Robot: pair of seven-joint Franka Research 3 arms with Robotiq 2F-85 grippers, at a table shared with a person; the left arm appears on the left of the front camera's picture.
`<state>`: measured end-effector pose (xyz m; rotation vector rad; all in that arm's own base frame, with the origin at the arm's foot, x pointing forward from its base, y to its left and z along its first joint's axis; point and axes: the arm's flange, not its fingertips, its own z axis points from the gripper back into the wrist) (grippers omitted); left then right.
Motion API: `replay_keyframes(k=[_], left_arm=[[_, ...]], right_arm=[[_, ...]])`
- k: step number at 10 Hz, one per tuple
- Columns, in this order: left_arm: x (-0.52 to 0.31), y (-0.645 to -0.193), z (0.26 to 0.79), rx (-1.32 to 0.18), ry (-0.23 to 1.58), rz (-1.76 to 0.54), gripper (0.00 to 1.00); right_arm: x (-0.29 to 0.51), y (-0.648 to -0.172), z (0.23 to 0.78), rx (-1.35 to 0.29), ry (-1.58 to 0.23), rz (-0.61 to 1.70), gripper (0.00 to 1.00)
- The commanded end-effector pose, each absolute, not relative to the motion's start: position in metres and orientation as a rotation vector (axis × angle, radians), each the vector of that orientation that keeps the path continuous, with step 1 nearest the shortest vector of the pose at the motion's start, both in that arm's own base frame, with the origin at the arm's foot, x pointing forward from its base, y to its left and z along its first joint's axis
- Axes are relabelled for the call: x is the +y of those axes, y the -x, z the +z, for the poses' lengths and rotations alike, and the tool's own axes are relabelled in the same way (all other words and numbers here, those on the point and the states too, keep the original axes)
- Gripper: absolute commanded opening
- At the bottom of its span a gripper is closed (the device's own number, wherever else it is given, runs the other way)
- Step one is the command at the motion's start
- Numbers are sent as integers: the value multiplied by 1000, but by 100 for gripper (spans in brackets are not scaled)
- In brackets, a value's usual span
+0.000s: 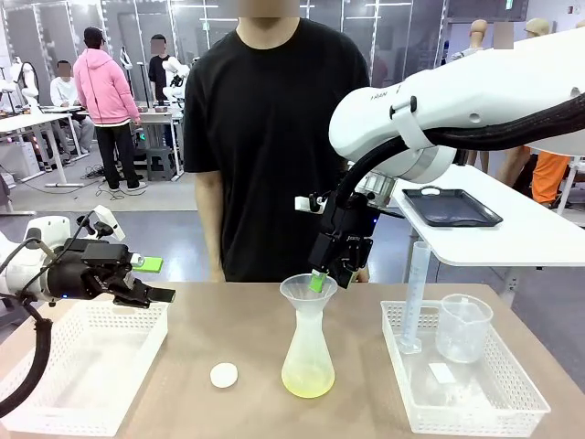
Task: Prepare the solutions needed for the experiment.
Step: Once the solution is in the Big flask , pick up the Plastic Funnel and place it back into the right Organizing basket.
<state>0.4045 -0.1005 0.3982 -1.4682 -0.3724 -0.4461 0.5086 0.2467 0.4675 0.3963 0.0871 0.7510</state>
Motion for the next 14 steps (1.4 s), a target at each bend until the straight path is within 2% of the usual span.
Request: replay_keyframes(k=[1, 8, 10, 14], left_arm=[[-99, -403, 400, -365, 1472, -463, 100], [-99, -403, 400, -365, 1472, -463, 100], [-99, -403, 400, -365, 1472, -463, 100], [-99, -403, 400, -365, 1472, -463, 100]], right_arm=[[244, -508, 474, 109, -398, 724, 82], [243, -511, 472, 129, -432, 709, 16], [246, -511, 473, 132, -434, 710, 0], [244, -509, 473, 129, -449, 705, 0]])
